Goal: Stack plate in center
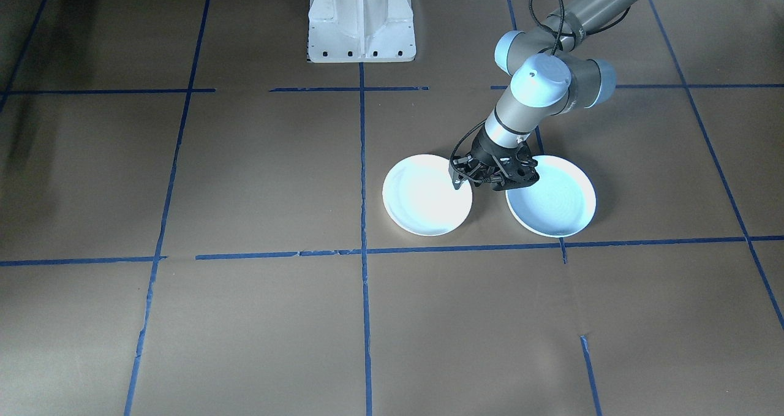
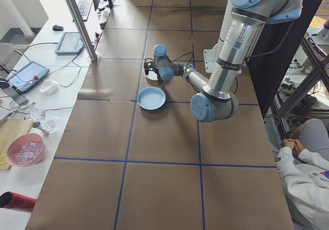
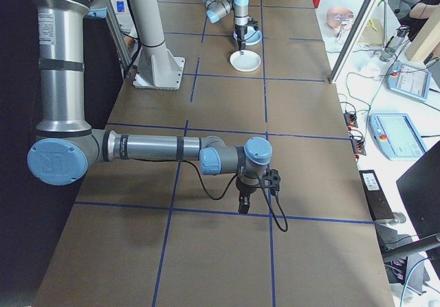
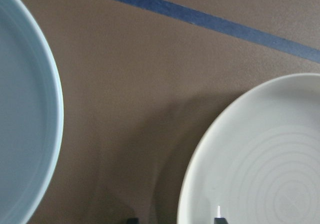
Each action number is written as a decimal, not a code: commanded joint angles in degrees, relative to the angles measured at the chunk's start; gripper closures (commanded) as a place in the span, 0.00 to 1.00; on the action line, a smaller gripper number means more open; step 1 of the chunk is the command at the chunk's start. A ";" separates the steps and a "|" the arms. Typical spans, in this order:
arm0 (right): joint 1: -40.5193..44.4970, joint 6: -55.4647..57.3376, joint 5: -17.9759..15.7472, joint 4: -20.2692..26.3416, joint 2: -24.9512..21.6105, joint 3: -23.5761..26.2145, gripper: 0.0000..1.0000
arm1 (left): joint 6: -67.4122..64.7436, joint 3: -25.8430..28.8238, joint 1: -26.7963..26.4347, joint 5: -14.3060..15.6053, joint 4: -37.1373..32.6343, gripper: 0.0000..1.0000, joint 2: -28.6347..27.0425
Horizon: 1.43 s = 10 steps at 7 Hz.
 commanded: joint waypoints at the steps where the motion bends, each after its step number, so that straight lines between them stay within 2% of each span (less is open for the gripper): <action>1: 0.00 0.00 0.00 0.00 0.00 0.00 0.00 | 0.24 -0.03 -0.15 0.01 -0.51 0.98 -0.01; 4: 0.00 0.00 0.00 0.00 0.00 0.00 0.00 | 0.50 -0.47 -2.25 -0.26 -1.82 1.00 0.08; 5: 0.00 0.00 0.00 0.00 0.00 0.00 0.00 | 0.50 -1.26 -5.30 -1.48 -1.83 1.00 0.26; 7: 0.00 0.00 0.00 0.00 0.00 0.00 0.00 | 4.07 -3.27 -11.63 -6.30 -1.83 1.00 2.18; 8: 0.00 0.00 0.00 0.00 0.00 0.00 0.00 | 7.06 -3.90 -14.71 -9.19 -1.92 1.00 4.98; 10: 0.00 0.00 0.00 0.00 0.00 0.00 0.00 | 15.32 -3.82 -18.76 -9.92 -2.00 1.00 10.96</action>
